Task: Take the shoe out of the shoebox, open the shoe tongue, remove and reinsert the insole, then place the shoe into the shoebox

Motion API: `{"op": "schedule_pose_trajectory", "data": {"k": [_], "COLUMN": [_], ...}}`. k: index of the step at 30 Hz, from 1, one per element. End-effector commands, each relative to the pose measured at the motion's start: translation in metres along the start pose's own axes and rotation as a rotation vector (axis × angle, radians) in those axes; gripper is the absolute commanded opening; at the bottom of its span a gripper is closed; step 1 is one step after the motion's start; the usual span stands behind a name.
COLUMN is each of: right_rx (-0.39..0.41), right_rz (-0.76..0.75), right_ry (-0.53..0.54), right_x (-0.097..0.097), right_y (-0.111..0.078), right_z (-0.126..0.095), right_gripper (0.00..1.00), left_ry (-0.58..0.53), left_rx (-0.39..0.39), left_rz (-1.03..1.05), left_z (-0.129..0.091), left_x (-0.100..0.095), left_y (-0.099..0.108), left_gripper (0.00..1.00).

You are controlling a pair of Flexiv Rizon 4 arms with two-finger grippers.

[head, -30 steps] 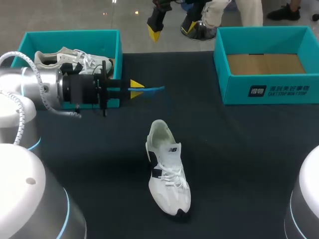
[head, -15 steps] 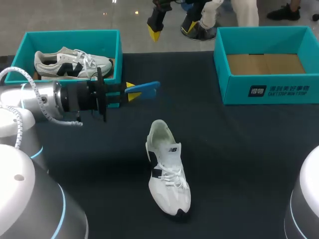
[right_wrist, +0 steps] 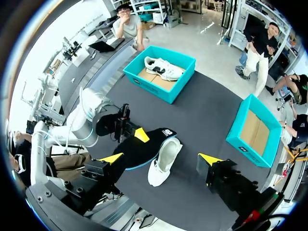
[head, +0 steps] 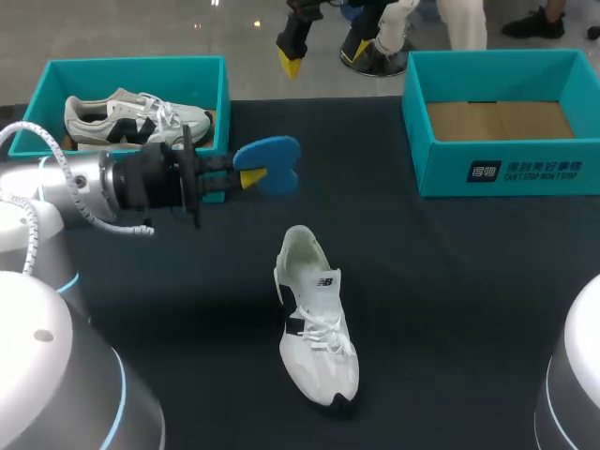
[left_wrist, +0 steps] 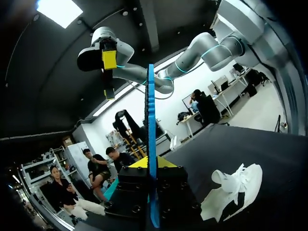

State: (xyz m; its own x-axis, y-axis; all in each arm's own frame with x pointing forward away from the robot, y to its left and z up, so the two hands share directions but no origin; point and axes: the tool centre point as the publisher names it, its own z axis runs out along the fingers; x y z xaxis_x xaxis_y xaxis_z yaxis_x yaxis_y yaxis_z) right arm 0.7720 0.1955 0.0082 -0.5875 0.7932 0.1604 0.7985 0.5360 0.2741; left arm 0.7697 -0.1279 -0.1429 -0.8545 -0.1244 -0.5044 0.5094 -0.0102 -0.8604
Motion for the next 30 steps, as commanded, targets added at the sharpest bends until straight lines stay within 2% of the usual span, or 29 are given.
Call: {"op": "schedule_pose_trajectory", "data": {"k": [1, 8, 16, 23, 25, 26, 30], "right_rx": [0.002, 0.002, 0.002, 0.002, 0.002, 0.002, 0.002], "right_rz": [0.002, 0.002, 0.002, 0.002, 0.002, 0.002, 0.002], "right_ry": [-0.001, -0.001, -0.001, -0.001, -0.001, -0.001, -0.001], "right_x": [0.0, 0.0, 0.0, 0.0, 0.0, 0.0, 0.0], "right_y": [0.001, 0.001, 0.001, 0.001, 0.001, 0.001, 0.001], "right_z": [0.0, 0.0, 0.0, 0.0, 0.0, 0.0, 0.0], "right_gripper": [1.0, 1.0, 1.0, 1.0, 1.0, 1.0, 1.0], "left_ry": [0.033, 0.074, 0.129, 0.171, 0.216, 0.213, 0.213], "left_rx": [0.015, 0.002, 0.023, 0.082, 0.11, 0.142, 0.142], "left_rz": [-0.239, -0.424, -0.685, -0.893, -0.885, -0.816, -0.816], "left_z": [-0.003, -0.001, 0.004, 0.006, 0.006, 0.006, 0.006], "left_x": [-0.003, -0.003, -0.009, -0.014, -0.014, -0.012, -0.012], "left_y": [-0.008, -0.007, -0.003, 0.003, 0.003, 0.001, 0.001], "left_gripper": [0.0, 0.0, 0.0, 0.0, 0.0, 0.0, 0.0]}}
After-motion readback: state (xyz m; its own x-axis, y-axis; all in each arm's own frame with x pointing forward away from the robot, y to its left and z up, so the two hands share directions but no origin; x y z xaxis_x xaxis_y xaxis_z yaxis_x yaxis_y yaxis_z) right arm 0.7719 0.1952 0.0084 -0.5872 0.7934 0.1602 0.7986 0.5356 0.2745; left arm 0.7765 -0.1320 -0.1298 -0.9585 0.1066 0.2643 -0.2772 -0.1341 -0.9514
